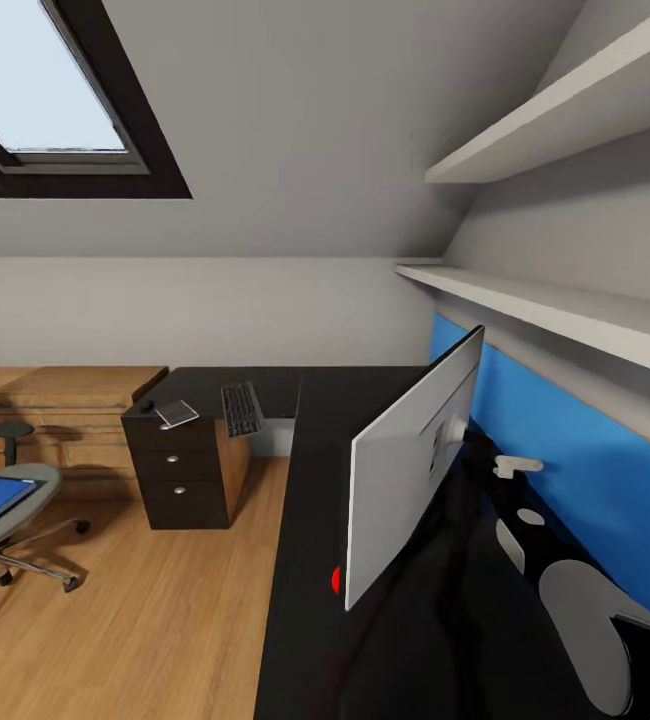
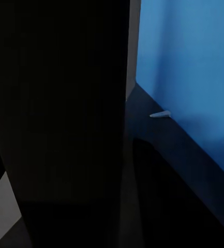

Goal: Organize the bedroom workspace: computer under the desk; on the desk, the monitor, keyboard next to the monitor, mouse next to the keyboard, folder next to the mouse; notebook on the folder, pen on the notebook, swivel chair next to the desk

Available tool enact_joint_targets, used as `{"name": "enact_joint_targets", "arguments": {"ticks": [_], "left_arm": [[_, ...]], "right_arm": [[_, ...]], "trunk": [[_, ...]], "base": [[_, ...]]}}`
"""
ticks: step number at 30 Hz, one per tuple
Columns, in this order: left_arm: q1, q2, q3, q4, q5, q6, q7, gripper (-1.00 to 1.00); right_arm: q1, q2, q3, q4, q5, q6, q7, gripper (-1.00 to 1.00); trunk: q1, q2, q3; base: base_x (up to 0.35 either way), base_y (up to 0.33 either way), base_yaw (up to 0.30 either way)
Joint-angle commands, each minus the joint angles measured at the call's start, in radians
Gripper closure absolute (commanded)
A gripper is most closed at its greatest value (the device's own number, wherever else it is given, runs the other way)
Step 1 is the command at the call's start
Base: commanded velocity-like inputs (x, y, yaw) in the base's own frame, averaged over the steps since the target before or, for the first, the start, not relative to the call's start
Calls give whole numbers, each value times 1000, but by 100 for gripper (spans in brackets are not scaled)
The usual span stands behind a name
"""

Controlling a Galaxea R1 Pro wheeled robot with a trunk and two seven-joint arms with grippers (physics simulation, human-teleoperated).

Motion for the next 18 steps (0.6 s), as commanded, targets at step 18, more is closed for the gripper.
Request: {"name": "enact_joint_targets", "arguments": {"ticks": [18], "left_arm": [[0,-1,0,0,11,-5,3,-100]], "right_arm": [[-1,-1,-7,44,3,-4,-1,100]], "trunk": [[0,0,-1]], "base": [[2,-28,0]]}}
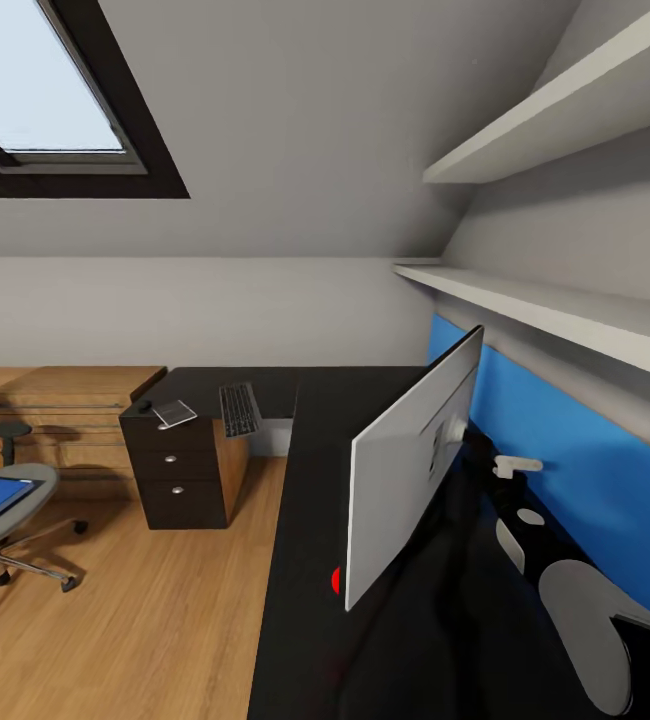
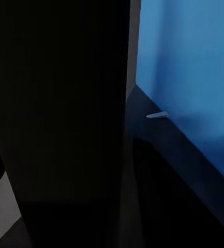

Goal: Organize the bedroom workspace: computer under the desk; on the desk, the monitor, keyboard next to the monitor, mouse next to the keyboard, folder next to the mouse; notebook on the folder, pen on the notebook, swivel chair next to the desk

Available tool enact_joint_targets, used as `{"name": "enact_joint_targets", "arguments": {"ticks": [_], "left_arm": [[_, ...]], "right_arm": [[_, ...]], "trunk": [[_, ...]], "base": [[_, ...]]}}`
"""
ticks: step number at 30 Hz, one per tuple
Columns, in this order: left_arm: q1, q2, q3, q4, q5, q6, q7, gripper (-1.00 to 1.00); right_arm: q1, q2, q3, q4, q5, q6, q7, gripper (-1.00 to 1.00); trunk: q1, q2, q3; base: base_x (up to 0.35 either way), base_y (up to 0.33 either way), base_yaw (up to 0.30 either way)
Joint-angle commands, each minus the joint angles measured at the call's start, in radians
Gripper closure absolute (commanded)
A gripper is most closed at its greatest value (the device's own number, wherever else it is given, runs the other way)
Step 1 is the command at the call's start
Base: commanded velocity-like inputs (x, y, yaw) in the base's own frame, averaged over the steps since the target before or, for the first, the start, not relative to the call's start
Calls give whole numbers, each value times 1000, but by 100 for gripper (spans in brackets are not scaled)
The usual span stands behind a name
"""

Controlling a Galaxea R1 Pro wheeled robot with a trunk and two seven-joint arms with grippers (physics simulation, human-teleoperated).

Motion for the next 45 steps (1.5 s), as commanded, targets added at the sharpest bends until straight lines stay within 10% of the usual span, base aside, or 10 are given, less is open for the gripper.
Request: {"name": "enact_joint_targets", "arguments": {"ticks": [1,2,45], "left_arm": [[0,0,4,-1,17,-8,3,-100],[0,0,9,-1,24,-18,3,-100],[0,-1,16,36,46,-95,3,-100]], "right_arm": [[0,0,-8,42,1,-2,-2,100],[0,0,-8,42,1,-2,-3,-100],[0,2,-6,42,0,-4,-42,-100]], "trunk": [[0,0,-1],[0,0,-1],[0,0,-1]], "base": [[0,0,0],[0,0,0],[-80,0,0]]}}
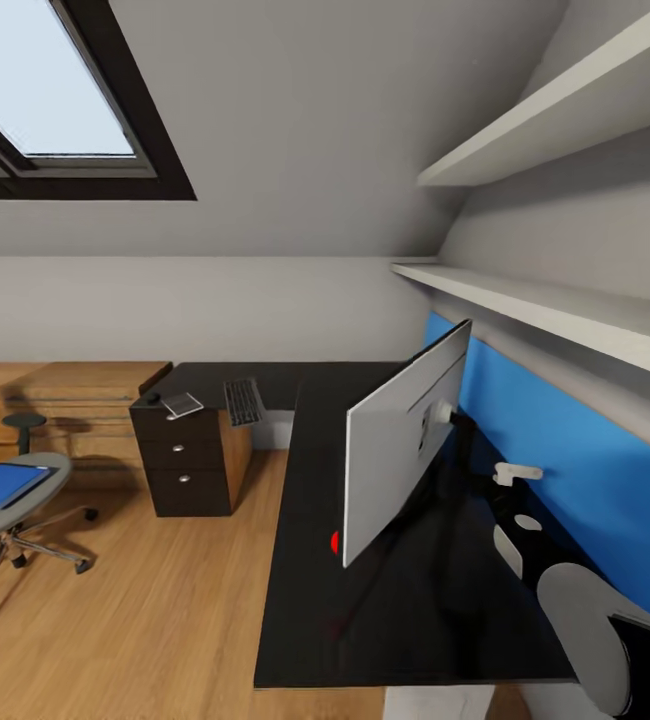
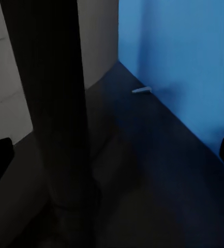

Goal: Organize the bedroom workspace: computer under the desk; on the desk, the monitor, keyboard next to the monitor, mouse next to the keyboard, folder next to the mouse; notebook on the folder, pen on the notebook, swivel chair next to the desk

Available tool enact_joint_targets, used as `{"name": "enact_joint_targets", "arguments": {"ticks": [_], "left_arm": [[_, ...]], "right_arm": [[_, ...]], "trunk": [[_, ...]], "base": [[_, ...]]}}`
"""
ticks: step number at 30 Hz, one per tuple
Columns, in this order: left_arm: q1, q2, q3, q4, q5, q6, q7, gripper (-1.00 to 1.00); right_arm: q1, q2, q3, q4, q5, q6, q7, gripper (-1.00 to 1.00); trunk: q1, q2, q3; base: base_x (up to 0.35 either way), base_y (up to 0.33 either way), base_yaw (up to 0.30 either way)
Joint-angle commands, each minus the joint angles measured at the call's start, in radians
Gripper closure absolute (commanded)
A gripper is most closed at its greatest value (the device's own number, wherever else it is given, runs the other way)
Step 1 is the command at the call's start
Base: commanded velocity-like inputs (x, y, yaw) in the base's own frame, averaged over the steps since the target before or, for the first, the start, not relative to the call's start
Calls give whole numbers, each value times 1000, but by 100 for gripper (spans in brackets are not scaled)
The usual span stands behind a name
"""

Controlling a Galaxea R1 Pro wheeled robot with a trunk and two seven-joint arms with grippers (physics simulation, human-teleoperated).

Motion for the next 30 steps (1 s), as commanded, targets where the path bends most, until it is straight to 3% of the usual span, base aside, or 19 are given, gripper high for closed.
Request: {"name": "enact_joint_targets", "arguments": {"ticks": [1,11,20,30], "left_arm": [[0,1,-2,-1,11,-4,2,-100],[0,1,-2,-1,11,-4,2,-100],[0,1,-2,-1,11,-3,1,-100],[0,0,-2,0,11,-3,0,-100]], "right_arm": [[-1,2,-6,1,10,-4,-2,-100],[-1,10,-5,1,9,-4,-2,-100],[-1,48,-7,-9,7,-2,-2,-100],[-1,46,-7,-10,7,-2,-3,-100]], "trunk": [[0,-1,-1],[0,-1,-1],[0,-1,-1],[0,-1,-1]], "base": [[-155,0,0],[-162,46,0],[-281,167,0],[-280,159,0]]}}
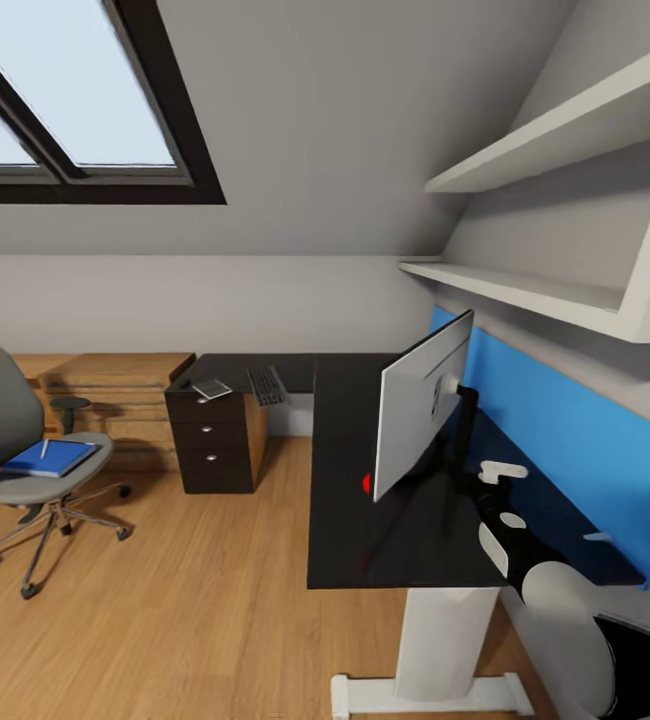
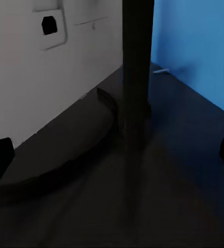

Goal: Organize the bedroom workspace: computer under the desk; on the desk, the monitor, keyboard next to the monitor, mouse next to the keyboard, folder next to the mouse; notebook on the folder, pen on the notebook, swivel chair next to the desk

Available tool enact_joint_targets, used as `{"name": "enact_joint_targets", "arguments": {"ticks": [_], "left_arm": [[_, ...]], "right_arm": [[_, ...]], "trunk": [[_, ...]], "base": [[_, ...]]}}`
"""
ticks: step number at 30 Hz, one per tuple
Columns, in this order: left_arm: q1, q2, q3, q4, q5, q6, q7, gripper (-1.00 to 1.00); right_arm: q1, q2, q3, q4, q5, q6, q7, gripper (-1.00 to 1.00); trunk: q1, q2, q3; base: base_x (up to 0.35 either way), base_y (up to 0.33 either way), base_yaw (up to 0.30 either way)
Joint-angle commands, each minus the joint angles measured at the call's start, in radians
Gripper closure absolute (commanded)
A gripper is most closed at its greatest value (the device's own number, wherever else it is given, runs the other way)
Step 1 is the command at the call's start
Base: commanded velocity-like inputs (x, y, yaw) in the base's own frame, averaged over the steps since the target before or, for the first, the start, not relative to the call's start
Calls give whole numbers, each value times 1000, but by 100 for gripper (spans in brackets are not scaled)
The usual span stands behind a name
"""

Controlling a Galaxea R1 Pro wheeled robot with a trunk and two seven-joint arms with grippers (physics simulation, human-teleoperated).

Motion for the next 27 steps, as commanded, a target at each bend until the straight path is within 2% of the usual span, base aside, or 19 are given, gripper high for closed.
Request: {"name": "enact_joint_targets", "arguments": {"ticks": [1,3,6,7,8,10,11,14,15,16,17,18,19,22,24,27], "left_arm": [[0,0,-2,-1,10,-4,2,-100],[0,0,-2,0,10,-4,2,-100],[0,0,-2,1,9,-5,2,-100],[0,-1,-2,1,9,-5,2,-100],[0,-1,-2,1,9,-5,2,-100],[0,-1,-3,1,9,-6,2,-100],[0,-1,-3,1,9,-6,2,-100],[0,-2,-3,1,9,-6,2,-100],[0,-2,-3,1,9,-5,2,-100],[0,-2,-4,1,9,-5,2,-100],[0,-2,-4,1,9,-5,2,-100],[0,-2,-4,2,9,-5,2,-100],[0,-2,-4,2,9,-5,2,-100],[0,-2,-5,2,9,-5,2,-100],[0,-2,-5,2,9,-6,2,-100],[0,-2,-5,2,9,-6,2,-100]], "right_arm": [[-1,1,-6,1,10,-3,-2,-100],[-1,6,-5,-5,9,8,-2,-100],[-1,30,-6,-38,11,65,-2,-100],[0,45,-6,-70,12,114,-3,-100],[2,52,-6,-91,12,143,-3,-100],[19,68,-7,-174,12,249,-3,-100],[45,78,-7,-251,11,334,-3,-100],[104,102,-6,-407,12,471,-6,-100],[155,126,-6,-534,12,561,-8,-100],[181,139,-6,-600,13,603,-9,-100],[235,166,-6,-731,13,679,-12,-100],[260,178,-6,-793,13,713,-15,-100],[306,198,-5,-904,13,769,-22,-100],[371,220,-5,-1055,11,844,-38,-100],[394,227,-4,-1114,9,875,-44,-100],[409,232,-1,-1149,7,893,-48,-100]], "trunk": [[0,-1,-1],[0,-1,-1],[0,-1,-1],[0,-1,-1],[0,-1,-1],[0,-1,-1],[0,-1,-1],[0,-1,-1],[0,-1,-1],[0,-1,-1],[0,-1,-1],[0,-1,-1],[0,-1,-1],[0,-1,-1],[0,-1,-1],[0,-1,-1]], "base": [[-172,37,0],[-99,21,0],[-46,10,0],[-23,5,0],[-19,4,0],[-11,2,0],[-6,1,0],[-4,1,0],[-2,0,0],[-2,0,0],[-1,0,0],[0,0,0],[0,0,0],[0,0,0],[0,0,0],[0,0,0]]}}
